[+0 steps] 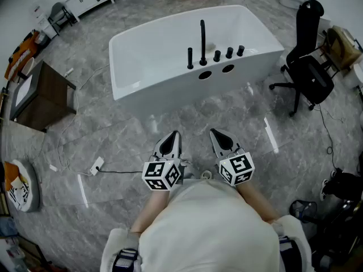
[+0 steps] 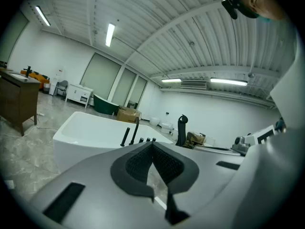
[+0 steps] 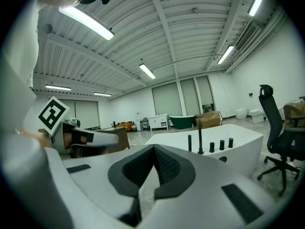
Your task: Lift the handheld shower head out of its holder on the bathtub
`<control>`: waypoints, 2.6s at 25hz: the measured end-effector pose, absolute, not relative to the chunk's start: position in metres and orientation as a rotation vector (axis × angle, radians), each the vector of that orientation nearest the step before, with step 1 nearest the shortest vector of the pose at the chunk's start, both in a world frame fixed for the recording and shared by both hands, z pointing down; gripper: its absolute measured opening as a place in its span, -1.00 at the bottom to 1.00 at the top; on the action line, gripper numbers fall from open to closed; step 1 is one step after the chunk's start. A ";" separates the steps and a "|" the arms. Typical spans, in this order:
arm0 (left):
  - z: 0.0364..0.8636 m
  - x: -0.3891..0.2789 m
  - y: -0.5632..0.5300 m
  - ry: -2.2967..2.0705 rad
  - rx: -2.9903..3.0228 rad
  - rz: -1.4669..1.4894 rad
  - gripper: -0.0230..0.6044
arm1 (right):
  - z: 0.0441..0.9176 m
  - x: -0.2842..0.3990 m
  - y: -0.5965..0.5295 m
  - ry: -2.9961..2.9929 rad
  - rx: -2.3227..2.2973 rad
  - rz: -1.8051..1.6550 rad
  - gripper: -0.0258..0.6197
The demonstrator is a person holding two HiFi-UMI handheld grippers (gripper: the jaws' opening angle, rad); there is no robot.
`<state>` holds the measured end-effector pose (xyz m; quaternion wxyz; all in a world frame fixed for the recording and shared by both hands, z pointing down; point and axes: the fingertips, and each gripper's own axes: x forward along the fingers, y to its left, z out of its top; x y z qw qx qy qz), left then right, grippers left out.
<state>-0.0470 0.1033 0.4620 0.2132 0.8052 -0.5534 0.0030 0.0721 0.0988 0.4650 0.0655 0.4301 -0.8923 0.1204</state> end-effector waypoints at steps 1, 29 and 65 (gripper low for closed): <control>0.461 -0.046 0.103 -1.539 2.238 0.009 -0.86 | 0.465 0.072 0.100 -2.693 1.297 0.361 -0.86; 0.483 -0.031 0.103 -1.528 2.170 0.071 -0.86 | 0.476 0.094 0.110 -2.705 1.326 0.486 -0.86; 0.498 -0.083 -0.176 -1.435 2.217 0.184 -0.86 | 0.478 0.026 -0.170 -2.650 1.295 0.423 -0.86</control>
